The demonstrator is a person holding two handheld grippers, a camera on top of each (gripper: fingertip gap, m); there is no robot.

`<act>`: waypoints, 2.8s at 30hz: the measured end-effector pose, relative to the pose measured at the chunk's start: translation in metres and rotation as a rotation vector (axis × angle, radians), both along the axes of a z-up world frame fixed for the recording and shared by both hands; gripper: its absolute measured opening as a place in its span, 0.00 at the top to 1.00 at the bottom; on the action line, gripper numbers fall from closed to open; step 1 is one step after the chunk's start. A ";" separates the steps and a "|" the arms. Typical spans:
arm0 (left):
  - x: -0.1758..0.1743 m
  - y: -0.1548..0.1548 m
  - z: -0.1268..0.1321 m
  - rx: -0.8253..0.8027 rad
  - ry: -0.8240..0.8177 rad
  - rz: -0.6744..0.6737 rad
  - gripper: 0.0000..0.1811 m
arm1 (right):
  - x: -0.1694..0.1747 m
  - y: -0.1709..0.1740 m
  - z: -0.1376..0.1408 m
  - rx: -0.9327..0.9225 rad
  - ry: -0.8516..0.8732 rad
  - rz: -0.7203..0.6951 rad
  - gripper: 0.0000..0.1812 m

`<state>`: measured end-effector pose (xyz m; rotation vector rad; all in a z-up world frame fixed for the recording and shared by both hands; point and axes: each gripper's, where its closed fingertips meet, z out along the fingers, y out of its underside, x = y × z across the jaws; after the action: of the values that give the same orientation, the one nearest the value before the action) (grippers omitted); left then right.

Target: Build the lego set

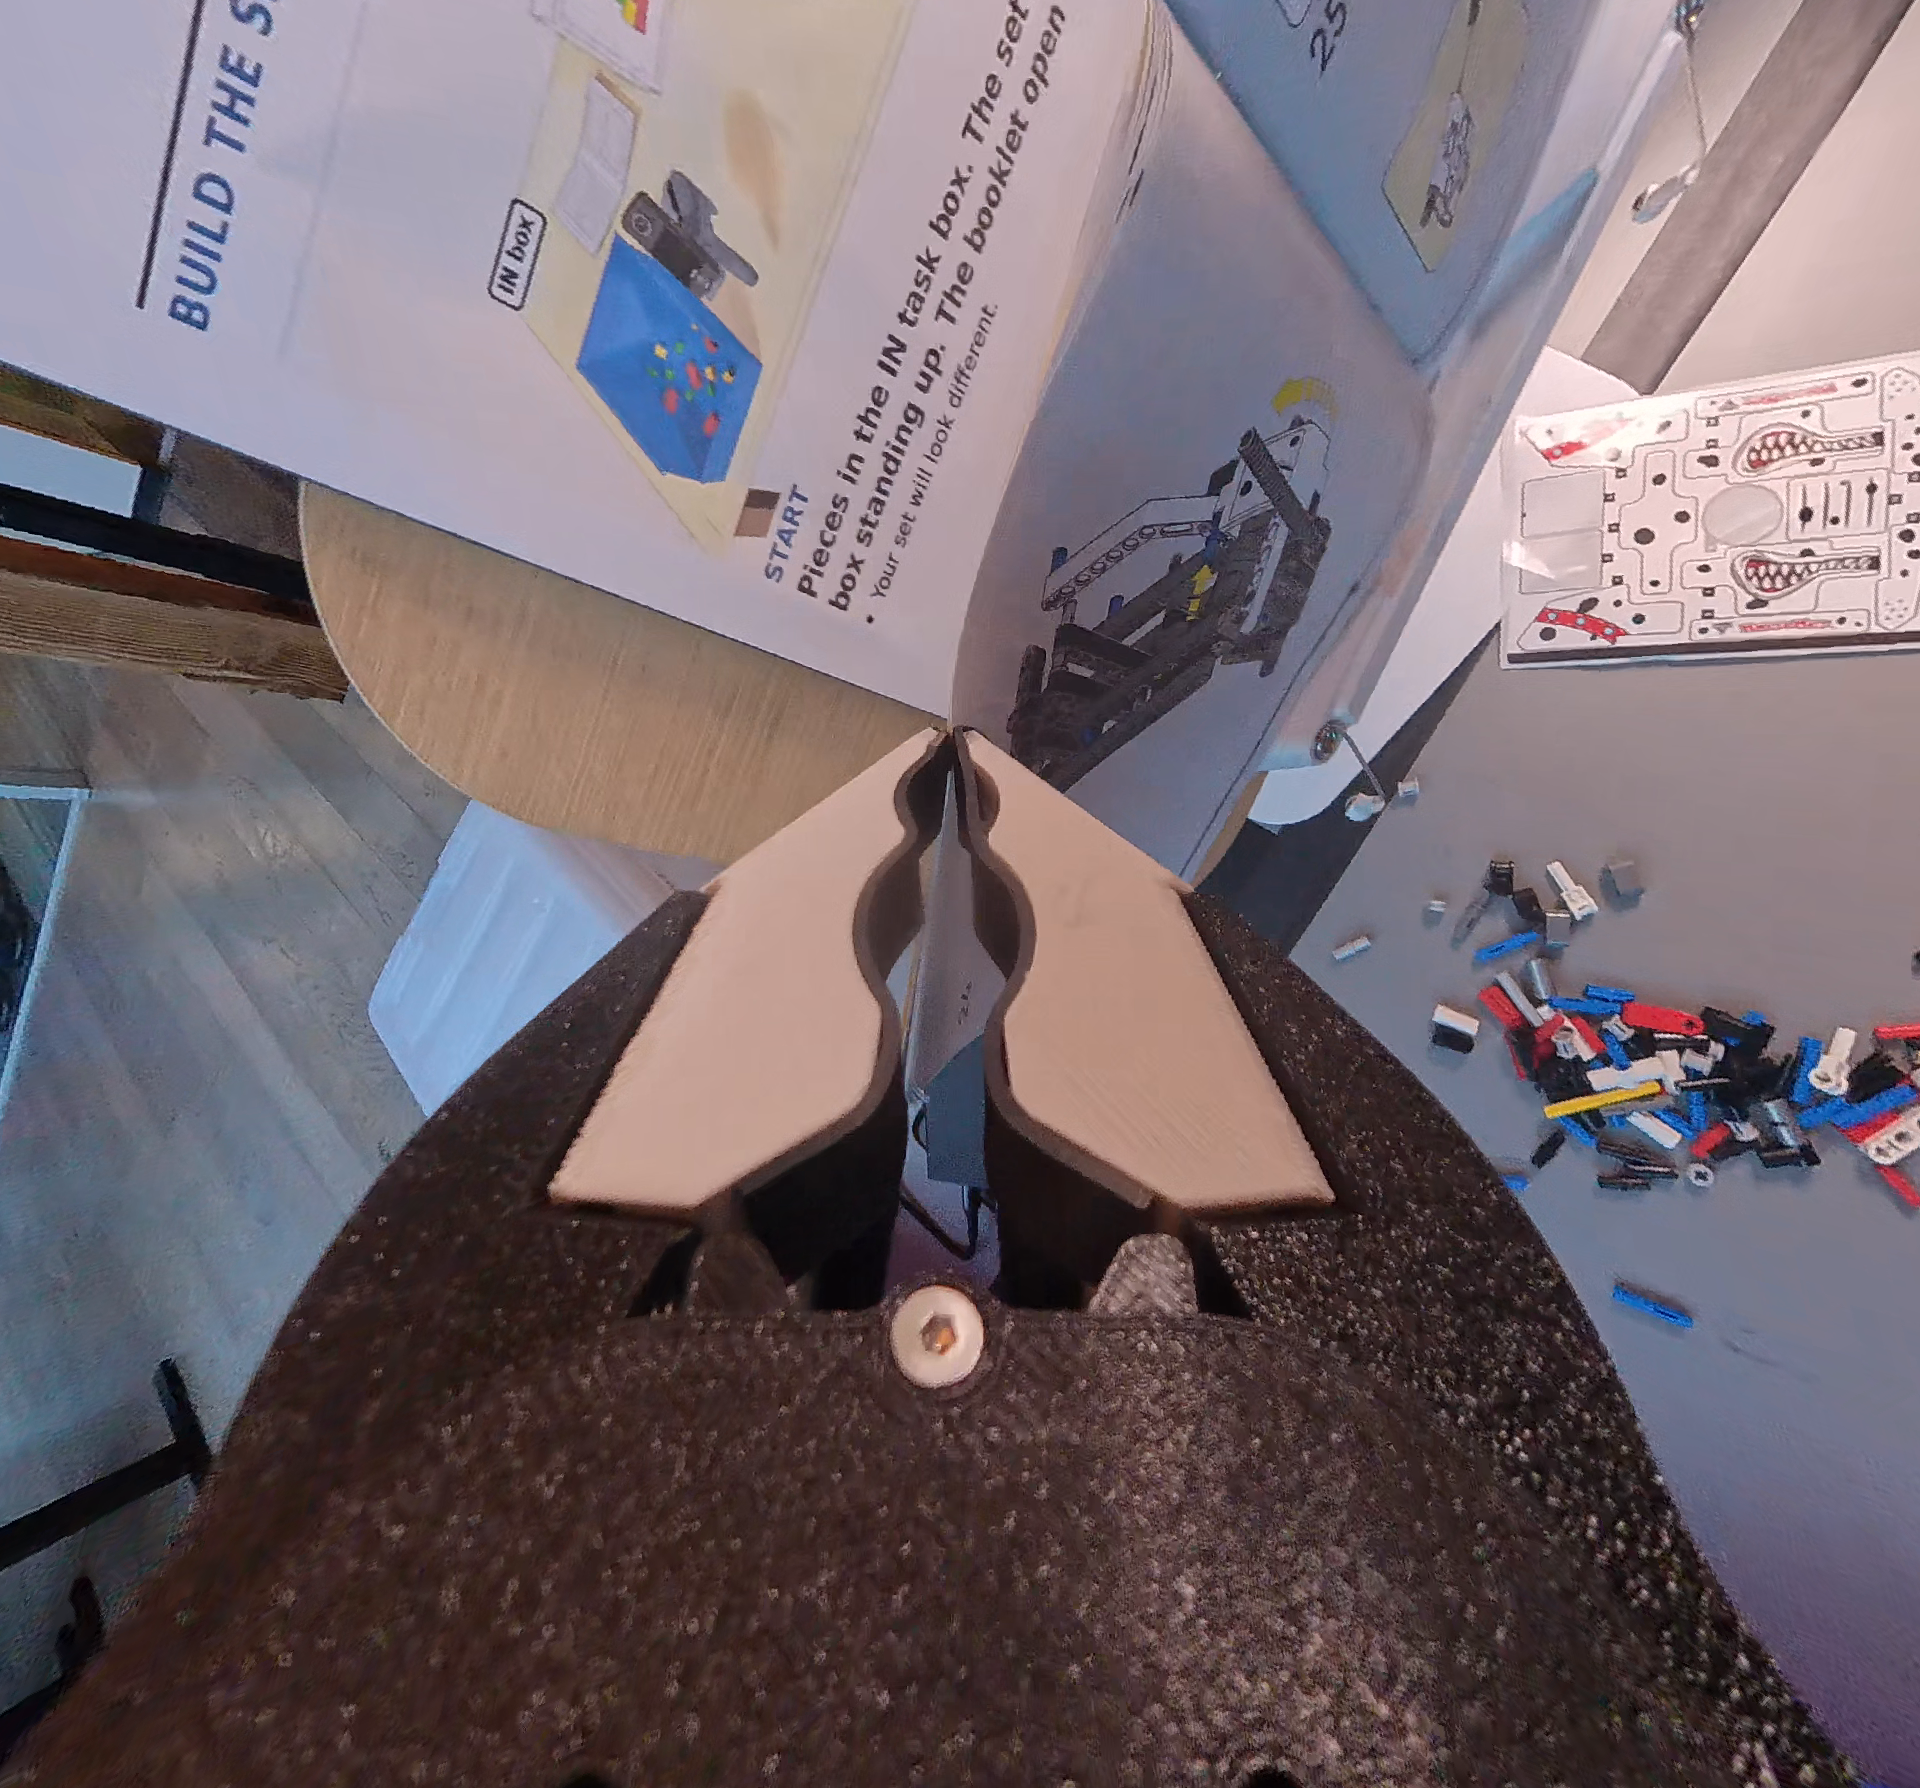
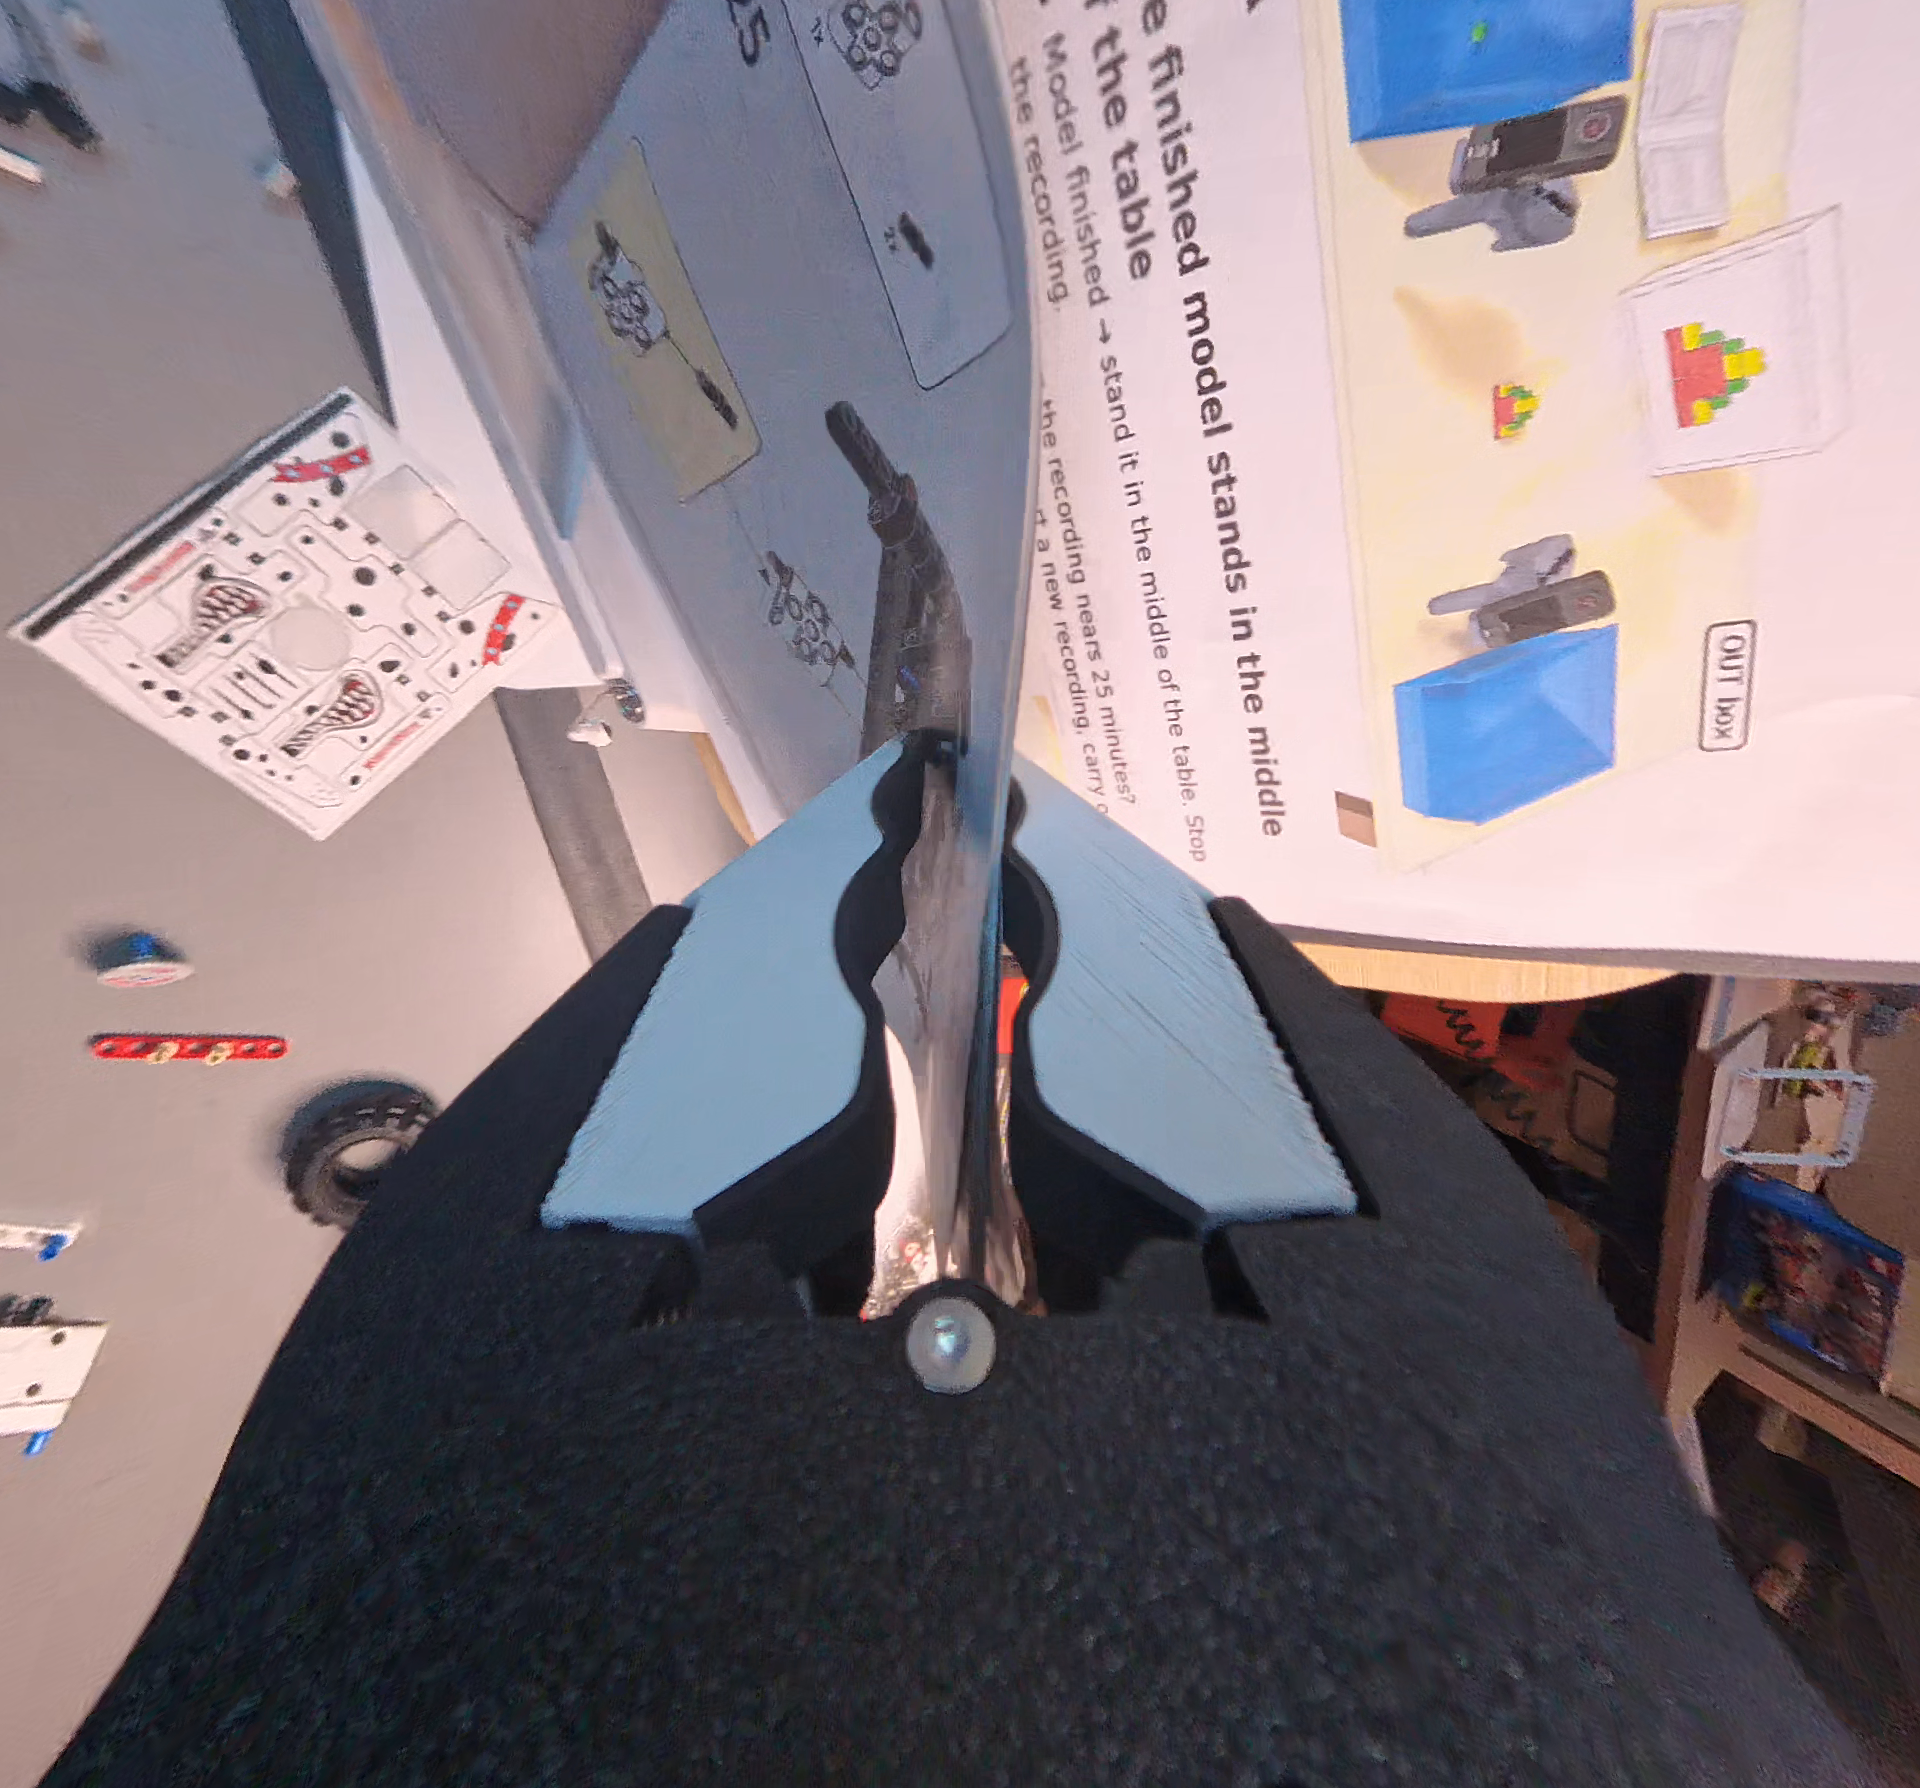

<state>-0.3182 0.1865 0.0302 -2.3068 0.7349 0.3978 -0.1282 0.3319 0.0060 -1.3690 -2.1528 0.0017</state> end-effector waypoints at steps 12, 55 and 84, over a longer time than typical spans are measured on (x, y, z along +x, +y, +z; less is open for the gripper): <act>-0.009 0.018 -0.003 0.200 0.081 0.038 0.96 | 0.001 0.016 0.017 0.365 0.256 -0.035 0.73; 0.026 -0.004 -0.072 0.807 -0.343 0.362 0.65 | 0.000 -0.038 -0.070 -0.126 0.968 -0.415 0.69; 0.022 -0.004 -0.067 0.836 -0.290 0.364 0.99 | 0.002 -0.046 -0.073 -0.143 0.954 -0.374 0.70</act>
<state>-0.2964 0.1825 -0.0371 -1.6258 -0.0294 0.4166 -0.1262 0.2859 -0.0668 -1.4229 -1.1123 0.5541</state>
